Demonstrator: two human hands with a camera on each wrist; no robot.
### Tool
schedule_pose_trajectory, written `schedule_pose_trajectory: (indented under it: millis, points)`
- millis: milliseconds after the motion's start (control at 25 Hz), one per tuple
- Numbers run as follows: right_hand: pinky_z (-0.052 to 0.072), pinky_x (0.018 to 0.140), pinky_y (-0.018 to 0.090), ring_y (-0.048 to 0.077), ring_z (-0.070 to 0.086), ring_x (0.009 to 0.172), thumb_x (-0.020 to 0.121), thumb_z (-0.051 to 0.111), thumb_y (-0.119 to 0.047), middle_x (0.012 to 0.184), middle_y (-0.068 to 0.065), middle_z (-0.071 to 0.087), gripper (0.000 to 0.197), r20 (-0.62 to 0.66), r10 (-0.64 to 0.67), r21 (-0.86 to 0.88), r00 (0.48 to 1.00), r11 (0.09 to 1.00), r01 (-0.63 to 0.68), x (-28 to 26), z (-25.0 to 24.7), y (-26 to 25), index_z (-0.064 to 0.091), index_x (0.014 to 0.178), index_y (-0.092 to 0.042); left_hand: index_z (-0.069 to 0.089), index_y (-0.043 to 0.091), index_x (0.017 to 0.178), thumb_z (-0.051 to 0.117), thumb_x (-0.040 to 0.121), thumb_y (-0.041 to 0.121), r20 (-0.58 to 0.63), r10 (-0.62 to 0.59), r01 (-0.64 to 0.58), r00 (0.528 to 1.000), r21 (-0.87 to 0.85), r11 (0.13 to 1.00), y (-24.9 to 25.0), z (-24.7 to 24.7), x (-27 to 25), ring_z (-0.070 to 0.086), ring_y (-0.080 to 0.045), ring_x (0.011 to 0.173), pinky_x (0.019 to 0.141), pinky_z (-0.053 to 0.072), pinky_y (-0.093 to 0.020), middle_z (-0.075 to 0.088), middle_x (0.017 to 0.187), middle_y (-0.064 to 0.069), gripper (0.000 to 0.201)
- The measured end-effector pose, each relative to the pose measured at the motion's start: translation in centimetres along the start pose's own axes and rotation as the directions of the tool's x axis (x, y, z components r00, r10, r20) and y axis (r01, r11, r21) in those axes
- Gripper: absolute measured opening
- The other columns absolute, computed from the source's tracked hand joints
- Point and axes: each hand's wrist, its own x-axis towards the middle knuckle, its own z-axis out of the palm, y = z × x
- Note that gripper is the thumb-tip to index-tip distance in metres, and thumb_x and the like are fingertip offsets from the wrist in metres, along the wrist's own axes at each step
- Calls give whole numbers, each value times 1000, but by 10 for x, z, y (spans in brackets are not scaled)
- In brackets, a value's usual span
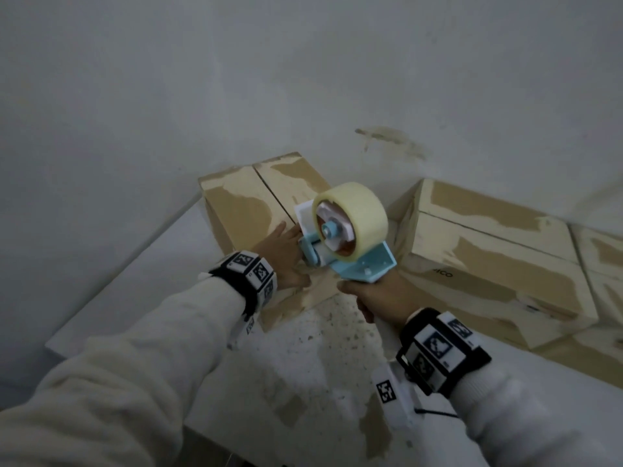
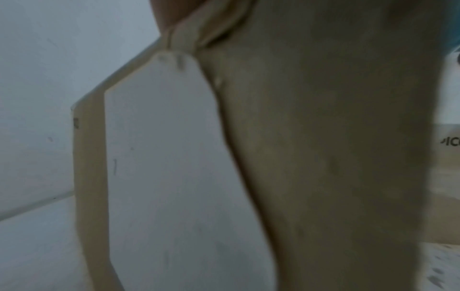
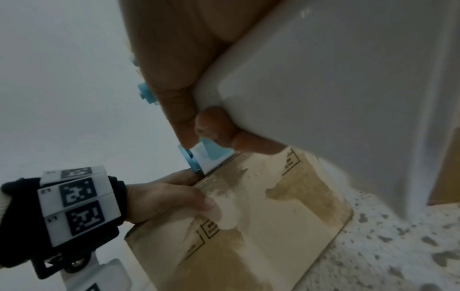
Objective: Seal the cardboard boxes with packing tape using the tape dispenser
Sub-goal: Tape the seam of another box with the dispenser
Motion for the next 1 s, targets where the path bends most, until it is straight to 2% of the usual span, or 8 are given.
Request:
schedule_pose_trajectory:
  millis: [200,320,440,560,600,680,800,1000]
  points:
    - [33,40,24,13,35,34,77,63,0,44,1,42,20,-31,34,64,999,997,-32,-22,-8,17,48,69,-10,12,25,150,52,82,59,-12,-3,4,1000,109,994,2,4,1,3,-21,146,119,5,-48,6,159,0,86]
    - [33,48,31,16,35,41,75,65,0,44,0,43,16,-37,129,119,991,985,-124,-43,-22,44,53,71,-10,0,25,151,49,84,60,1,-7,7,1000,107,994,0,6,2,-7,-23,147,119,2,-47,-7,160,1,90]
    - [32,49,32,17,36,43,74,66,-1,46,2,44,14,-48,157,158,986,976,-148,-54,-27,63,56,77,-9,-9,22,150,46,85,61,34,-18,15,999,94,995,-2,7,1,-13,-21,147,119,-1,-45,-16,159,1,94]
    - [34,48,32,20,38,45,74,67,-1,47,3,46,13,-52,160,173,986,974,-149,-52,-25,66,59,83,-4,-5,19,151,25,75,72,78,-45,45,996,1,999,4,-1,-1,-12,-21,147,118,-3,-44,-14,159,0,97]
    - [34,48,32,20,38,45,73,67,-1,49,5,47,14,-52,169,177,984,972,-157,-50,-23,66,59,85,-4,-3,18,151,19,79,70,78,-75,80,994,-64,995,9,-3,0,-11,-21,147,119,-2,-44,-12,159,-1,91]
    - [33,48,32,21,36,44,74,66,-1,55,11,46,15,-42,189,172,981,969,-179,-44,-20,68,58,85,-5,-2,14,151,22,94,55,41,-168,172,985,-132,976,23,-2,4,-8,-22,147,119,0,-46,-10,160,-4,74]
    - [32,45,30,21,34,43,74,64,-1,56,12,43,15,-29,228,124,973,967,-223,-35,-16,75,53,78,-10,-7,12,150,26,94,55,11,-302,302,953,-74,951,38,10,16,-10,-27,147,119,1,-50,-13,159,-7,78]
    - [32,46,30,19,34,40,72,63,0,48,6,43,18,-22,253,63,967,966,-252,-12,-9,91,47,71,-9,-9,12,149,26,97,45,-1,-323,322,946,-65,944,38,14,21,-11,-30,146,118,0,-49,-14,159,-7,71]
